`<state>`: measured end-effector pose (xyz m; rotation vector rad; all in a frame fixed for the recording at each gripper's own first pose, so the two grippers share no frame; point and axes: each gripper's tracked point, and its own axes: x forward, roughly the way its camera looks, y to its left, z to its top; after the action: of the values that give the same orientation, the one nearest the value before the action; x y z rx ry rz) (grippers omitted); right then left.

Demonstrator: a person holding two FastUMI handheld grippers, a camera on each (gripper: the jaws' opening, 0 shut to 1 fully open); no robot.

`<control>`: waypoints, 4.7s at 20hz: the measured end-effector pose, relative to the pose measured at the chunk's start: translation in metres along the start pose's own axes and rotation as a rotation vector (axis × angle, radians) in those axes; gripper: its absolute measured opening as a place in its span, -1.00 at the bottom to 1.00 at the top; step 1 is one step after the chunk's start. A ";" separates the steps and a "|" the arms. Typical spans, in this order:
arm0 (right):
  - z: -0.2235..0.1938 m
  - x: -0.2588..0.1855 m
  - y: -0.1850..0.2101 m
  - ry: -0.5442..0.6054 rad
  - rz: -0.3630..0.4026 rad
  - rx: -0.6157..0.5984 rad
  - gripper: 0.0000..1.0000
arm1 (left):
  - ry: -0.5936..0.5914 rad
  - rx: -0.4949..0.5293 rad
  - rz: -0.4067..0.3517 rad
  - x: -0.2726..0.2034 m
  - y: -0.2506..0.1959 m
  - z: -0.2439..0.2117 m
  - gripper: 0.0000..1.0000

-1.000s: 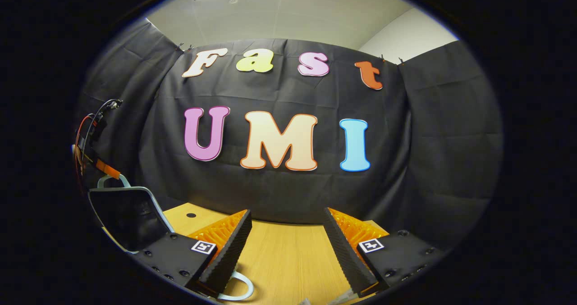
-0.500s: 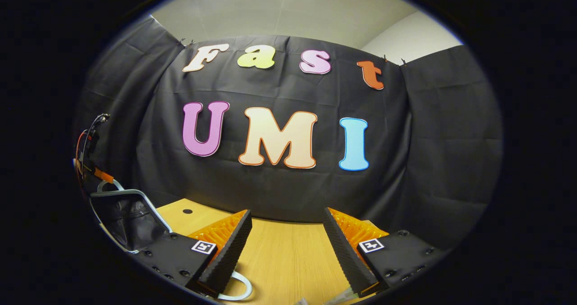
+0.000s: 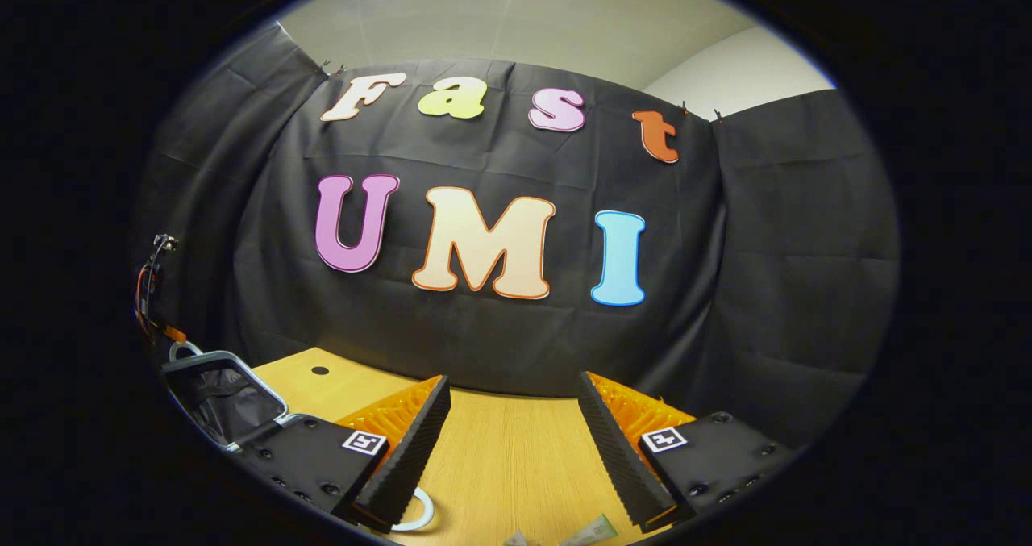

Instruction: First open the suitcase, pack the skin care products into it, and then close the suitcase.

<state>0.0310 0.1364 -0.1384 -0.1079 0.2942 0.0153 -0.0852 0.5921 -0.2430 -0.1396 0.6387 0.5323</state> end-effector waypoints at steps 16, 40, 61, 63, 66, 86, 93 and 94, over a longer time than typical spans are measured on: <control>0.024 -0.013 -0.068 -0.088 -0.003 0.087 0.96 | -0.496 -0.014 -0.058 -0.157 -0.168 0.112 0.88; -0.007 -0.023 -0.165 -0.062 0.146 0.097 0.97 | -0.372 0.212 -0.382 -0.249 -0.461 -0.023 0.89; -0.041 -0.049 -0.206 -0.006 0.145 0.057 1.00 | -0.026 0.268 -0.591 -0.252 -0.579 -0.214 0.90; -0.046 -0.053 -0.208 0.007 0.145 0.046 0.97 | 0.010 0.265 -0.591 -0.246 -0.583 -0.230 0.90; -0.055 -0.057 -0.210 0.024 0.148 0.034 0.97 | 0.081 0.235 -0.590 -0.233 -0.591 -0.255 0.92; -0.217 -0.061 -0.110 0.301 0.353 0.078 0.98 | 0.091 0.177 -0.437 -0.246 -0.534 -0.196 -0.68; -0.309 -0.053 -0.098 0.511 0.328 0.106 0.99 | 0.058 0.139 -0.319 -0.263 -0.473 -0.165 -0.68; -0.315 -0.053 -0.095 0.533 0.333 0.116 0.99 | 0.063 0.128 -0.300 -0.263 -0.463 -0.164 -0.67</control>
<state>-0.1076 0.0082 -0.4132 0.0562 0.8421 0.3032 -0.1120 0.0355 -0.2325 -0.1292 0.6974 0.1979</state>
